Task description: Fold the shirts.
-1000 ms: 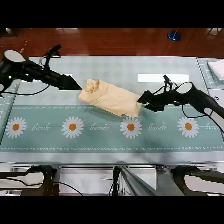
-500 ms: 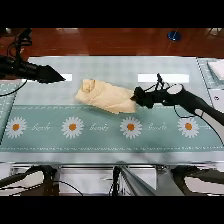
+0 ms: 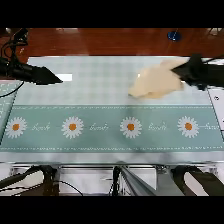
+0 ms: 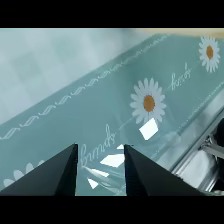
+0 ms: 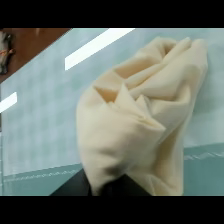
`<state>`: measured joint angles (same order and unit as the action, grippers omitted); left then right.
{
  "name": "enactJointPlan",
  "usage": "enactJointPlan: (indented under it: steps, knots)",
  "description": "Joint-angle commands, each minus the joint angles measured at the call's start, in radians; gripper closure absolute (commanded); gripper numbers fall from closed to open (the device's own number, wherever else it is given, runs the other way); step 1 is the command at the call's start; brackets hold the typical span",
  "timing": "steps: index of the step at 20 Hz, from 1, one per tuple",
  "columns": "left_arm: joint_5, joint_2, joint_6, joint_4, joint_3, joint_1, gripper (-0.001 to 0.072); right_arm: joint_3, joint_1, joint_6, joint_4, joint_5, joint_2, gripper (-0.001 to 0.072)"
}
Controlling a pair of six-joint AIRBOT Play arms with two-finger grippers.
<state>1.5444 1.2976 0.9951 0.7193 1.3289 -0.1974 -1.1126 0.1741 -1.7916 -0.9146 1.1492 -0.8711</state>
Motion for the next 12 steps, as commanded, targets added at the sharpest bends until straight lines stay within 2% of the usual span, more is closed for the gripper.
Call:
enactJointPlan:
  steps: [1,4,6,8,10,12]
  knots:
    - [0.047,-0.001,0.005,0.000,0.000,-0.001,0.0347,-0.064,0.219,-0.135,-0.162,0.295,0.122,0.0689]
    - [0.066,-0.001,0.004,0.000,0.000,-0.002,0.0347,-0.066,0.404,-0.127,-0.258,0.528,0.153,0.0689]
    - [0.066,-0.001,0.001,0.000,0.000,-0.002,0.0347,-0.066,0.495,-0.054,-0.411,0.711,0.156,0.0689]
    - [0.068,-0.001,-0.014,0.000,0.000,-0.002,0.0347,-0.066,0.558,-0.029,-0.524,0.708,0.188,0.0689]
    - [0.070,0.000,-0.016,0.000,0.000,-0.002,0.0380,-0.065,0.594,-0.023,-0.652,0.709,0.200,0.0689]
    - [0.069,0.000,-0.016,0.000,0.000,-0.002,0.0380,-0.056,0.625,0.007,-0.723,0.709,0.197,0.0689]
